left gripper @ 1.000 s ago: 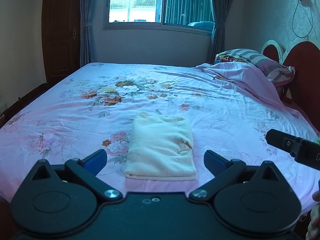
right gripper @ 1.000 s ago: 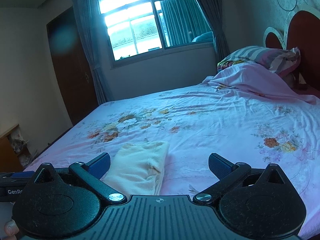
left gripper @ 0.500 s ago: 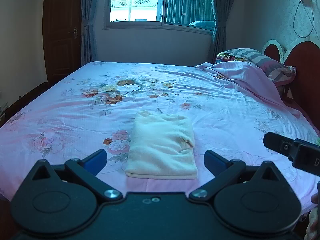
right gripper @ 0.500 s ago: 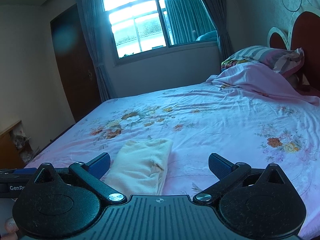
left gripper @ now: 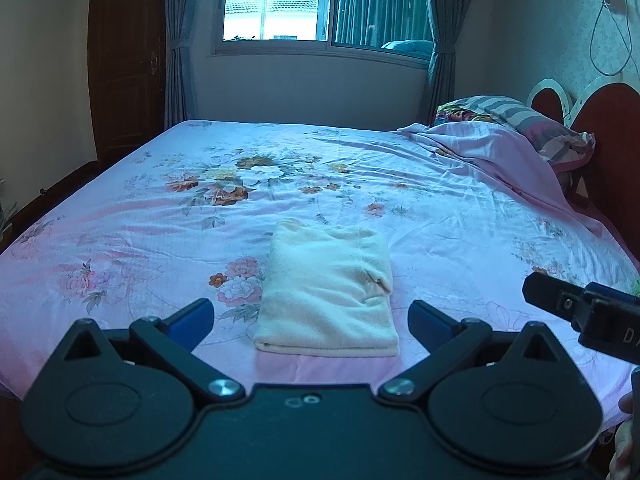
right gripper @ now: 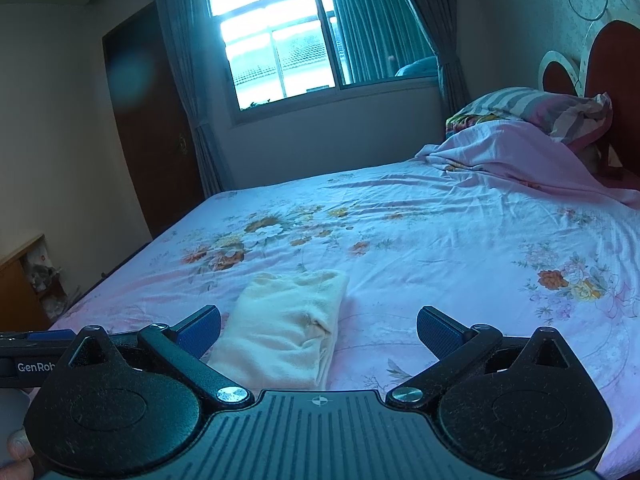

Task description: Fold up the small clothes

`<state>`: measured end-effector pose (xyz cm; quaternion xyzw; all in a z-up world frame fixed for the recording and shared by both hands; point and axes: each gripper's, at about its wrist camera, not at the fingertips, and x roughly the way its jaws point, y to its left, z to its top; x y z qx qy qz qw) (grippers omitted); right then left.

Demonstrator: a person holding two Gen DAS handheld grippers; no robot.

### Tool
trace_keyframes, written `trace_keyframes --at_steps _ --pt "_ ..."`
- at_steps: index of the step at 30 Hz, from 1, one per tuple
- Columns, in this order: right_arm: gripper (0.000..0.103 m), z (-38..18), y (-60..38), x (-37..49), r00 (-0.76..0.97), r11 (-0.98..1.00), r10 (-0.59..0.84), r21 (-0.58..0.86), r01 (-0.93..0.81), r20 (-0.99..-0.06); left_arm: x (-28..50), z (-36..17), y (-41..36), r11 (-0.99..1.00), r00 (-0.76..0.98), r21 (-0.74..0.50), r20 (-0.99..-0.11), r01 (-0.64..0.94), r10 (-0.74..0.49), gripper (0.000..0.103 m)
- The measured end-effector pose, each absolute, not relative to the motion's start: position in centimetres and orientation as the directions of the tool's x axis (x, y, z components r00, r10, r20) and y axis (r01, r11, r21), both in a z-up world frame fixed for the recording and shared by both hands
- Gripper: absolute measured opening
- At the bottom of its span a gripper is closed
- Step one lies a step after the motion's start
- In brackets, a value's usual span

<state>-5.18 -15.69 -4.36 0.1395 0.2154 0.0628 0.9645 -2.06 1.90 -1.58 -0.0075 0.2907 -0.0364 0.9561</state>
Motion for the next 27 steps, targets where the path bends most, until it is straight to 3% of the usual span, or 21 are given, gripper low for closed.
trace_keyframes --at_steps 27 --pt "0.103 -5.05 -15.89 -4.94 0.892 0.953 0.185 0.297 -0.061 -0.412 -1.8 -1.91 1.64 0.997 0.819 -0.026 -0.569 0.073 -0.075 0.101"
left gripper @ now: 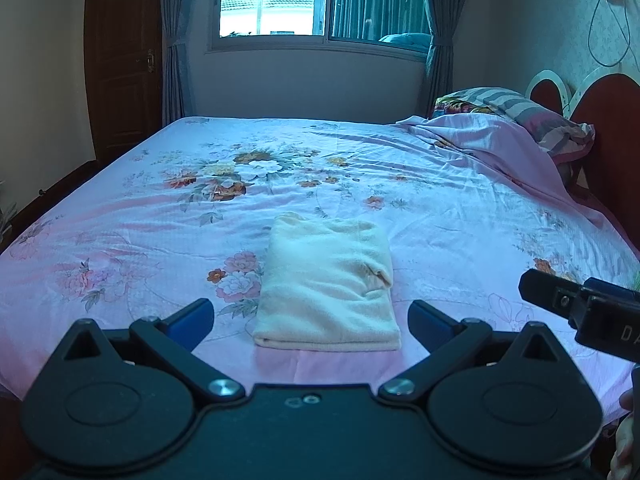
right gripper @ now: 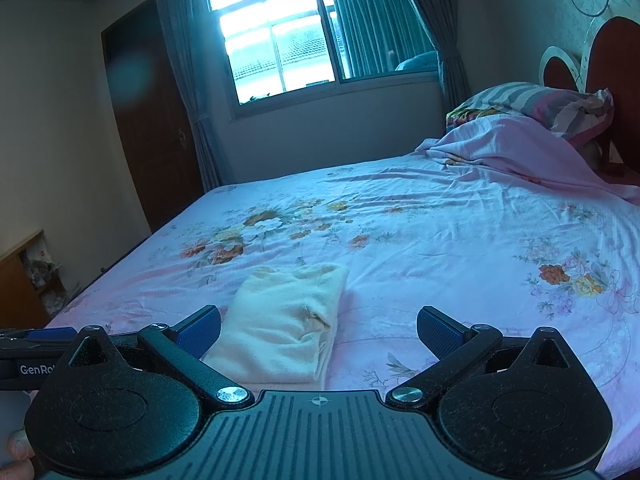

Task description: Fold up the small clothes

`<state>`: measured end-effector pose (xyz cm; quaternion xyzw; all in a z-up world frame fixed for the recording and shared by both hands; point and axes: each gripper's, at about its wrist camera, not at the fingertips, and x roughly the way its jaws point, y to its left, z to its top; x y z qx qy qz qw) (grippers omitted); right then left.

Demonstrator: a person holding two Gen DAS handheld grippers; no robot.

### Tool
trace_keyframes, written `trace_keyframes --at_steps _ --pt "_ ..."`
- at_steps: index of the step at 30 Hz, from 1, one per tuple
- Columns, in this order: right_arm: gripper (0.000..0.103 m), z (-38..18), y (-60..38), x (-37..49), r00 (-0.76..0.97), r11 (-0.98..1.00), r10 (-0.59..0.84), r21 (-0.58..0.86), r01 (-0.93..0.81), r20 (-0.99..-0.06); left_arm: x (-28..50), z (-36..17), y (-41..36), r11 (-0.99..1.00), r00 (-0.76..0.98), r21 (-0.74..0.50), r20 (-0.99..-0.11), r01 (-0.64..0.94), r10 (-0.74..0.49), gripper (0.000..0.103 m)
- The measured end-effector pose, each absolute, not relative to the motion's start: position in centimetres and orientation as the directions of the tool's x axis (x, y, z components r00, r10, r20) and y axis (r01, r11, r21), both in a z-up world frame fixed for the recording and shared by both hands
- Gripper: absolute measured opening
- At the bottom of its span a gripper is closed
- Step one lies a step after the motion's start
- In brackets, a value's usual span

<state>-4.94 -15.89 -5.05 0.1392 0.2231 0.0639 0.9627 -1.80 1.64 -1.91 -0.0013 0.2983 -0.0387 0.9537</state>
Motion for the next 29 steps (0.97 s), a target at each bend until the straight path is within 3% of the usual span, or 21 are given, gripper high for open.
trace_keyframes --at_steps 21,25,27,29 --pt "0.103 -6.1 -16.1 -4.2 0.879 0.952 0.18 0.303 -0.042 -0.442 -0.2 -3.2 0.9 0.993 0.803 -0.01 -0.587 0.114 -0.098 0.101" --pt "0.103 -6.6 -16.3 -3.9 0.878 0.95 0.172 0.312 -0.027 -0.447 -0.1 -3.6 0.6 0.989 0.814 -0.028 -0.564 0.148 -0.137 0.09" --pt "0.103 -6.9 -16.4 -3.7 0.876 0.95 0.167 0.313 -0.02 -0.452 0.5 -3.8 0.6 0.987 0.805 -0.041 -0.573 0.155 -0.15 0.091" --pt "0.103 -7.1 -16.6 -3.4 0.876 0.951 0.162 0.31 -0.015 -0.454 1.5 -3.9 0.6 0.987 0.795 -0.044 -0.588 0.151 -0.148 0.101"
